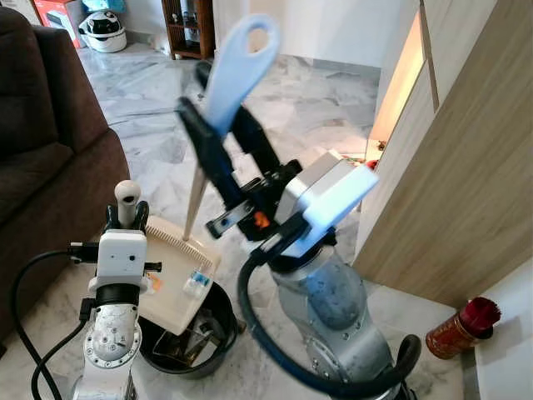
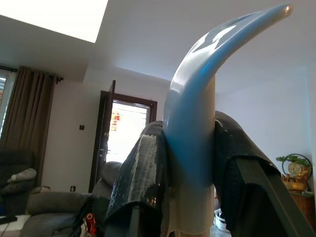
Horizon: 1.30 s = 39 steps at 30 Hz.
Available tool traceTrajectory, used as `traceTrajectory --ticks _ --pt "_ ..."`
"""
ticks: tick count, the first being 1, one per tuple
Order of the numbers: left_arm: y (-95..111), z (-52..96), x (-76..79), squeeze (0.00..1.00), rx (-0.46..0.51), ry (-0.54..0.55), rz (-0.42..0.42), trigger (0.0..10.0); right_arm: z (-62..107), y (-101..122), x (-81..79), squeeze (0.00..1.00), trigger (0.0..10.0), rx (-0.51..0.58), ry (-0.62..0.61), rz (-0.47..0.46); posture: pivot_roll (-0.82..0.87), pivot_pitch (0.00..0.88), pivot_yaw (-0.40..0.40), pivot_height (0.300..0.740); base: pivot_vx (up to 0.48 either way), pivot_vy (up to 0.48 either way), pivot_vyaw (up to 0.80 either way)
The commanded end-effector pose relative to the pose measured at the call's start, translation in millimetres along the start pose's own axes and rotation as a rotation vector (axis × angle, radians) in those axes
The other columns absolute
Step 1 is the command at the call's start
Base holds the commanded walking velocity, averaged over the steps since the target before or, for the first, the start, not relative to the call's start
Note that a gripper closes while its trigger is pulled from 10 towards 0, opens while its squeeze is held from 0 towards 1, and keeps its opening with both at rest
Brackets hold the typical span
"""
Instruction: Sweep floor
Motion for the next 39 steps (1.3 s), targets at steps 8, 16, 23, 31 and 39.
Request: traceTrajectory --ticks 8,16,23,31,39 --pt "4 -5.9 4.1 0.0 0.029 -0.012 -0.007 10.0 -3.8 43 1.6 0.0 10.0 0.213 -0.031 0.081 0.04 0.133 -0.006 0.74 0.0 0.0 0.0" --pt "4 -6.4 4.4 0.0 0.032 -0.021 -0.013 10.0 -3.6 51 -4.0 0.0 10.0 0.255 -0.015 0.131 0.03 0.136 -0.003 0.74 0.0 0.0 0.0" --pt "4 -10.0 5.6 0.0 0.04 -0.027 -0.012 10.0 -3.8 54 -1.5 0.0 10.0 0.284 -0.044 0.179 0.03 0.132 -0.002 0.74 0.0 0.0 0.0" --pt "4 -11.3 3.4 0.0 0.043 -0.022 -0.017 10.0 -5.7 48 0.5 0.0 10.0 0.252 -0.055 0.115 0.04 0.118 -0.007 0.74 0.0 0.0 0.0" --pt "3 -11.5 4.4 0.0 0.044 -0.022 -0.017 10.0 -7.1 42 -0.9 0.0 10.0 0.229 -0.035 0.085 0.04 0.1 -0.011 0.74 0.0 0.0 0.0"
Point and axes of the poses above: a point about 5 cm out from each wrist's last joint towards the gripper, its own z axis pointing back from the gripper into the wrist, its own y axis along the axis of the wrist's last joint, x = y × z, the point moved 3 cm from there along -z, pointing out of the wrist towards the gripper, and after that the axes turned 12 degrees about z, right-handed, at the moved point
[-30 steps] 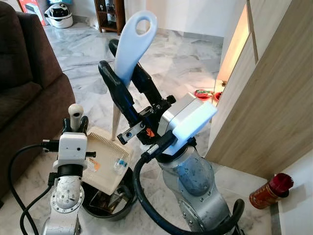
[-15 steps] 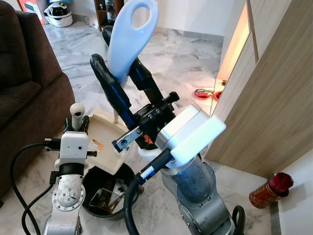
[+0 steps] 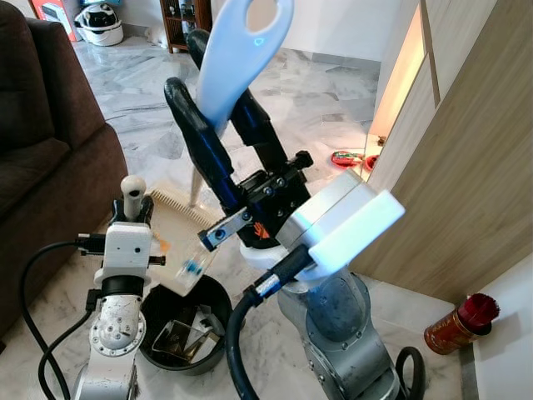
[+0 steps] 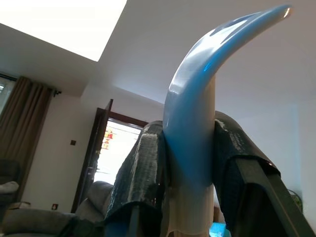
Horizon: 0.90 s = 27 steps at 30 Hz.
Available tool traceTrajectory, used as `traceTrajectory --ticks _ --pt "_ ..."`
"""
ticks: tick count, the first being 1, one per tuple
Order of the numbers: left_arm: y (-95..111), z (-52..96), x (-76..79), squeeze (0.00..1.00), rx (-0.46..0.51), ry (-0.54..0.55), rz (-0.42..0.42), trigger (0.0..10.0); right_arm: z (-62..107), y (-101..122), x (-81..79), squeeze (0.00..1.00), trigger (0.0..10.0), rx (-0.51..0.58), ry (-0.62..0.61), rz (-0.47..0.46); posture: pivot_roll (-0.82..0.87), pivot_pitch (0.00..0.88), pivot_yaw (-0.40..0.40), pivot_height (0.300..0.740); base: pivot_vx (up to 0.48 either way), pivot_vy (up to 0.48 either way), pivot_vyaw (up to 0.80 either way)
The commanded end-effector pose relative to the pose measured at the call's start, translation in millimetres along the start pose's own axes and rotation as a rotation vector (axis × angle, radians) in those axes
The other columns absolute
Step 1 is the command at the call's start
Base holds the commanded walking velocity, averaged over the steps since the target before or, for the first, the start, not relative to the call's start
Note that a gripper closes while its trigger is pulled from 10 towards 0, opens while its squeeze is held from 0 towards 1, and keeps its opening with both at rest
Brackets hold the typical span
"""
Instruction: Sweep floor
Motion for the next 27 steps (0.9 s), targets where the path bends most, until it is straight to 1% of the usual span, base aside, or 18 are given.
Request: traceTrajectory --ticks 1,5,6,10,12,14,15,16,18,19,20,21,22,23,24,25,27 --pt "10 -3.2 0.7 0.0 0.053 -0.009 -0.016 10.0 -6.6 20 1.2 0.0 10.0 0.098 -0.021 -0.015 0.04 0.1 -0.012 0.74 0.0 0.0 0.0" --pt "10 -3.5 1.3 0.0 0.057 -0.009 -0.015 10.0 -6.9 20 1.4 0.0 10.0 0.101 -0.018 -0.018 0.04 0.099 -0.014 0.74 0.0 0.0 0.0" --pt "10 -3.7 1.2 0.0 0.058 -0.008 -0.015 10.0 -6.9 22 0.5 0.0 10.0 0.123 0.001 0.027 0.04 0.102 -0.014 0.74 0.0 0.0 0.0" --pt "9 -3.3 1.5 0.0 0.055 -0.011 -0.015 10.0 -4.9 16 0.1 0.0 10.0 0.076 -0.009 0.002 0.04 0.104 -0.015 0.74 0.0 0.0 0.0" --pt "9 -2.7 2.1 0.0 0.054 -0.011 -0.014 10.0 -2.9 6 5.7 0.0 10.0 0.025 -0.037 0.009 0.03 0.1 -0.017 0.74 0.0 0.0 0.0" --pt "9 -2.3 3.4 0.0 0.054 -0.011 -0.01 10.0 1.4 -13 16.8 0.0 10.0 -0.049 -0.063 0.045 0.03 0.096 -0.02 0.74 0.0 0.0 0.0" --pt "9 -2.3 3.4 0.0 0.054 -0.011 -0.01 10.0 1.4 -13 16.8 0.0 10.0 -0.049 -0.063 0.045 0.03 0.096 -0.02 0.74 0.0 0.0 0.0" --pt "9 -2.5 5.1 0.0 0.056 -0.013 -0.006 10.0 6.4 -29 29.2 0.0 10.0 -0.104 -0.088 0.095 0.03 0.093 -0.02 0.74 0.0 0.0 0.0" --pt "9 -2.8 6.4 0.0 0.057 -0.014 -0.003 10.0 10.9 -41 40.2 0.0 10.0 -0.146 -0.105 0.129 0.03 0.092 -0.021 0.74 0.0 0.0 0.0" --pt "10 -3.3 7.5 0.0 0.061 -0.018 0.0 10.0 15.7 -55 55.8 0.0 10.0 -0.195 -0.116 0.199 0.03 0.087 -0.023 0.74 0.0 0.0 0.0" --pt "10 -3.6 7.9 0.0 0.063 -0.02 0.002 10.0 18.8 -63 66.9 0.0 10.0 -0.222 -0.132 0.235 0.03 0.087 -0.023 0.74 0.0 0.0 0.0" --pt "11 -3.5 8.8 0.0 0.064 -0.028 0.002 10.0 25.2 -75 88.6 0.0 10.0 -0.275 -0.178 0.299 0.03 0.086 -0.023 0.74 0.0 0.0 0.0" --pt "10 -3.5 9.3 0.0 0.063 -0.031 0.004 10.0 27.8 -79 97.3 0.0 10.0 -0.298 -0.199 0.322 0.03 0.086 -0.023 0.74 0.0 0.0 0.0" --pt "10 -3.5 10.6 0.0 0.06 -0.04 0.01 10.0 32.7 -88 110.0 0.0 10.0 -0.344 -0.227 0.354 0.03 0.086 -0.023 0.74 0.0 0.0 0.0" --pt "9 -3.2 11.5 0.0 0.056 -0.047 0.015 10.0 35.5 -91 115.9 0.0 10.0 -0.363 -0.242 0.376 0.02 0.082 -0.022 0.74 0.0 0.0 0.0" --pt "7 -2.2 15.2 0.0 0.038 -0.072 0.028 10.0 41.4 -97 128.7 0.0 10.0 -0.397 -0.268 0.431 0.02 0.08 -0.02 0.74 0.0 0.0 0.0" --pt "7 -1.2 16.8 0.0 0.042 -0.08 0.029 10.0 46.5 -102 139.1 0.0 10.0 -0.428 -0.294 0.459 0.02 0.08 -0.019 0.74 0.0 0.0 0.0"
Point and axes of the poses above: a point about 5 cm out from each wrist's last joint towards the gripper, its own z axis pointing back from the gripper into the wrist, its own y axis along the axis of the wrist's last joint, x = y × z, the point moved 3 cm from there along -z, pointing out of the wrist towards the gripper, and after that the axes turned 12 degrees about z, right-handed, at the moved point
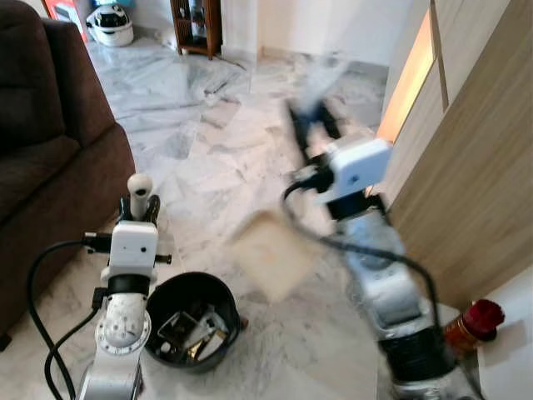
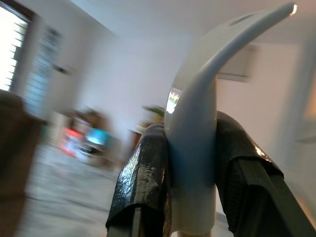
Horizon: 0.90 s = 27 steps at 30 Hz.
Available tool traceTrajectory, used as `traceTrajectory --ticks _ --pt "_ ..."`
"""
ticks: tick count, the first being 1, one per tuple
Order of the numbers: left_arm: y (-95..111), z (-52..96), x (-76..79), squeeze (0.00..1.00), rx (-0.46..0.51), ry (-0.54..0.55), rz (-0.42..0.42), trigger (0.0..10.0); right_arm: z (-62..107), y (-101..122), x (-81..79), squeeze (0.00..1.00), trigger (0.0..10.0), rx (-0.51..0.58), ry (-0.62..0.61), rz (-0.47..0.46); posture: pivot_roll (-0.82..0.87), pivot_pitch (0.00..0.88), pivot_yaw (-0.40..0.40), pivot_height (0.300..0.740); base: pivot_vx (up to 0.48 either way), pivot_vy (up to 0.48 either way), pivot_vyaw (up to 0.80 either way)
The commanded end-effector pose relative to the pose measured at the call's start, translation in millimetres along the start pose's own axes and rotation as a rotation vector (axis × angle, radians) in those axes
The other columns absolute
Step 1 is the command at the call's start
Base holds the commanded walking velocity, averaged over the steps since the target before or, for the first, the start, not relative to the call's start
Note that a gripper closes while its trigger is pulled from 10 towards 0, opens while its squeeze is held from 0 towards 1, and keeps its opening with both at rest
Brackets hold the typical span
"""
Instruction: Sweep floor
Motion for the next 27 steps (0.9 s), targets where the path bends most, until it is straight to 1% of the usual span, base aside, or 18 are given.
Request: traceTrajectory --ticks 1,3,4,6,9,10,12,13,18,20,21,22,23,26,27 --pt "7 -0.4 5.9 0.0 0.039 -0.031 0.013 10.0 -8.8 4 12.1 0.0 10.0 0.031 -0.082 -0.024 0.02 0.077 -0.015 0.74 0.0 0.0 0.0" --pt "7 0.1 6.7 0.0 0.037 -0.036 0.012 10.0 -8.8 -3 16.7 0.0 10.0 0.002 -0.11 -0.05 0.02 0.076 -0.016 0.74 0.0 0.0 0.0" --pt "7 0.7 6.8 0.0 0.037 -0.038 0.013 10.0 -8.1 -12 19.6 0.0 10.0 -0.03 -0.133 -0.059 0.02 0.069 -0.017 0.74 0.0 0.0 0.0" --pt "7 2.1 6.4 0.0 0.034 -0.042 0.012 10.0 -0.4 -33 21.7 0.0 10.0 -0.101 -0.144 -0.023 0.03 0.065 -0.017 0.74 0.0 0.0 0.0" --pt "6 3.9 6.0 0.0 0.028 -0.048 0.017 10.0 9.1 -51 22.4 0.0 10.0 -0.158 -0.138 0.026 0.03 0.053 -0.017 0.74 0.0 0.0 0.0" --pt "5 5.1 5.9 0.0 0.025 -0.052 0.017 10.0 14.6 -60 25.2 0.0 10.0 -0.19 -0.153 0.025 0.03 0.052 -0.016 0.74 0.0 0.0 0.0" --pt "4 6.5 6.3 0.0 0.02 -0.059 0.021 10.0 20.3 -71 28.8 0.0 10.0 -0.236 -0.178 0.008 0.03 0.044 -0.016 0.74 0.0 0.0 0.0" --pt "3 8.3 7.3 0.0 0.015 -0.068 0.021 10.0 25.9 -80 32.4 0.0 10.0 -0.272 -0.19 0.026 0.03 0.036 -0.017 0.74 0.0 0.0 0.0" --pt "-1 13.8 10.2 0.0 -0.005 -0.088 0.034 10.0 42.5 -101 40.6 0.0 10.0 -0.349 -0.212 0.067 0.03 0.008 -0.02 0.74 0.0 0.0 0.0" --pt "-2 16.3 12.2 0.0 -0.009 -0.093 0.036 10.0 54.4 -114 46.1 0.0 10.0 -0.395 -0.215 0.088 0.04 0.0 -0.032 0.74 0.0 0.0 0.0" --pt "-2 16.3 12.2 0.0 -0.009 -0.093 0.036 10.0 54.4 -114 46.1 0.0 10.0 -0.395 -0.215 0.088 0.04 0.0 -0.032 0.74 0.0 0.0 0.0" --pt "-3 16.8 12.6 0.0 -0.01 -0.09 0.04 10.0 62.1 -122 51.3 0.0 10.0 -0.432 -0.229 0.081 0.05 0.0 -0.04 0.74 0.0 0.0 0.0" --pt "-3 17.3 12.8 0.0 -0.011 -0.089 0.041 10.0 65.1 -125 53.1 0.0 10.0 -0.444 -0.235 0.076 0.06 0.0 -0.043 0.74 0.0 0.0 0.0" --pt "-4 18.5 9.1 0.0 -0.015 -0.063 0.051 10.0 73.3 -133 56.2 0.0 10.0 -0.482 -0.254 0.021 0.06 0.0 -0.052 0.74 0.0 0.0 0.0" --pt "-6 20.6 5.4 0.0 -0.022 -0.055 0.046 10.0 75.3 -138 51.7 0.0 10.0 -0.502 -0.207 0.008 0.05 0.005 -0.057 0.74 0.0 0.0 0.0"
Point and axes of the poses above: a point about 5 cm out from each wrist's last joint towards the gripper, its own z axis pointing back from the gripper into the wrist, its own y axis along the axis of the wrist's last joint, x = y × z, the point moved 3 cm from there along -z, pointing out of the wrist towards the gripper, and after that the axes turned 12 degrees about z, right-handed, at the moved point
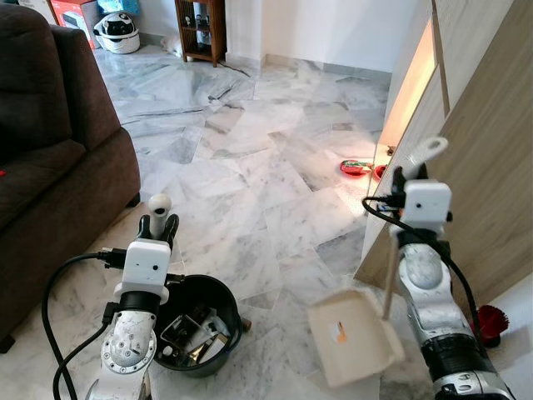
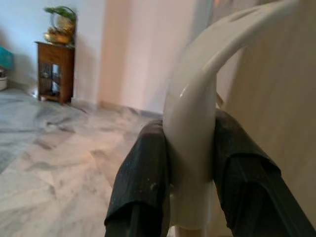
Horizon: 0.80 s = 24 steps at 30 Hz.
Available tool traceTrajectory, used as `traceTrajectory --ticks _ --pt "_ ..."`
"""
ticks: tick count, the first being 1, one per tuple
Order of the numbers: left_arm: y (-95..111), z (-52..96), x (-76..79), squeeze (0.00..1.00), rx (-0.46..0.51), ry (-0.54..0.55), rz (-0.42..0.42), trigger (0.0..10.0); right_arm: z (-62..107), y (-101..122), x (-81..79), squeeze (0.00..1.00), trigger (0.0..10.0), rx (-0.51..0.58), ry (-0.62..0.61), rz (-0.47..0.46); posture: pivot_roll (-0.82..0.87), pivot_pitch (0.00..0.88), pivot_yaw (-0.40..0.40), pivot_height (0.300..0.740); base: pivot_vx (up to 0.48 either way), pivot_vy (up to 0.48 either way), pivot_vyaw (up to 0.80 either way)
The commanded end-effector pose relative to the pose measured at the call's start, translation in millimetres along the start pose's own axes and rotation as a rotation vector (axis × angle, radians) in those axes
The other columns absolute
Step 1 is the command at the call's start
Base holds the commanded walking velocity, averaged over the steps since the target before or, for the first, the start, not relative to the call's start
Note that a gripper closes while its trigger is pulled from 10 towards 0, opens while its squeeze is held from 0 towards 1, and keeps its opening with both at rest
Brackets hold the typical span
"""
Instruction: Sweep floor
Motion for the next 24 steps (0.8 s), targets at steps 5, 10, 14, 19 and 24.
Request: traceTrajectory --ticks 5,10,14,19,24 --pt "4 11.0 -18.3 0.0 0.023 0.068 -0.005 10.0 5.1 -8 -9.2 0.0 10.0 -0.001 0.136 -0.022 0.06 0.015 -0.065 0.74 0.0 0.0 0.0" --pt "2 19.4 -31.5 0.0 0.003 0.115 -0.012 10.0 12.5 -24 -2.3 0.0 10.0 -0.054 0.119 -0.048 0.05 0.027 -0.064 0.74 0.0 0.0 0.0" --pt "-1 23.4 -35.4 0.0 -0.012 0.136 -0.003 10.0 15.6 -21 -10.8 0.0 10.0 -0.037 0.171 -0.077 0.04 0.036 -0.062 0.74 0.0 0.0 0.0" --pt "-8 30.8 -33.1 0.0 -0.045 0.141 0.012 10.0 22.9 -23 -14.3 0.0 10.0 -0.036 0.193 -0.081 0.03 0.054 -0.058 0.74 0.0 0.0 0.0" --pt "-10 29.2 -31.0 0.0 -0.054 0.138 0.028 10.0 25.0 -24 -17.0 0.0 10.0 -0.041 0.203 -0.089 0.03 0.057 -0.056 0.74 0.0 0.0 0.0"
Point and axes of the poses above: a point about 5 cm out from each wrist's last joint towards the gripper, its own z axis pointing back from the gripper into the wrist, its own y axis along the axis of the wrist's last joint, x = y × z, the point moved 3 cm from there along -z, pointing out of the wrist towards the gripper, and after that the axes turned 12 degrees about z, right-handed, at the moved point
